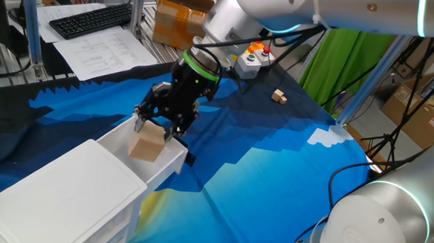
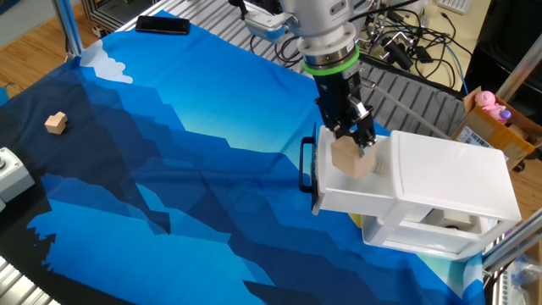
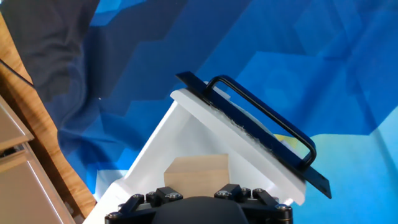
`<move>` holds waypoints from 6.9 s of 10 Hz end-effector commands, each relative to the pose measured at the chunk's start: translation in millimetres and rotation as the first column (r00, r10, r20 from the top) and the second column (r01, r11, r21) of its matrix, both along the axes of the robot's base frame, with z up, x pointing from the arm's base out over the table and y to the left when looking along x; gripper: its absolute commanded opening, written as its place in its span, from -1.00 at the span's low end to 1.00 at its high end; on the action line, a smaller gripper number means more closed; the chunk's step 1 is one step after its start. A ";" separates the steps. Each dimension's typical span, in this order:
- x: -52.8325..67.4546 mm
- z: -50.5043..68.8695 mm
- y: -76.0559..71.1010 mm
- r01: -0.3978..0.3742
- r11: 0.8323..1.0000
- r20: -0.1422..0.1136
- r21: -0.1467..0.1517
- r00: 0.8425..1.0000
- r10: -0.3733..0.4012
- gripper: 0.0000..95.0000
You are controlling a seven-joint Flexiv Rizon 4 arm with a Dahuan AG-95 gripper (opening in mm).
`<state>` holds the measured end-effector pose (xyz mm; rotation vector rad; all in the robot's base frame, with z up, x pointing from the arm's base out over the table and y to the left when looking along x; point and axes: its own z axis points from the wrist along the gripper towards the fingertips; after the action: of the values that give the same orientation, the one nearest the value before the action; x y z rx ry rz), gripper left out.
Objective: Put things in the drawer
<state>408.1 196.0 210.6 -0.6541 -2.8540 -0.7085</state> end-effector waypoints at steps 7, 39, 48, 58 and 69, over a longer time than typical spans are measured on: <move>-23.2 -22.0 5.1 0.061 0.998 0.014 0.003 0.998 -0.061 0.20; 102.3 -53.6 -115.4 0.049 0.955 -0.113 -0.294 0.990 -0.086 -1.00; 28.4 -106.7 -92.2 0.111 0.946 -0.132 -0.304 0.979 -0.157 -1.00; 10.1 -107.0 -79.5 0.150 0.944 -0.146 -0.294 0.969 -0.200 -1.00; -7.8 -100.7 -51.5 0.216 0.947 -0.180 -0.236 0.948 -0.261 -1.00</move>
<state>398.9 146.0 110.2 -1.0564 -2.6982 -0.3395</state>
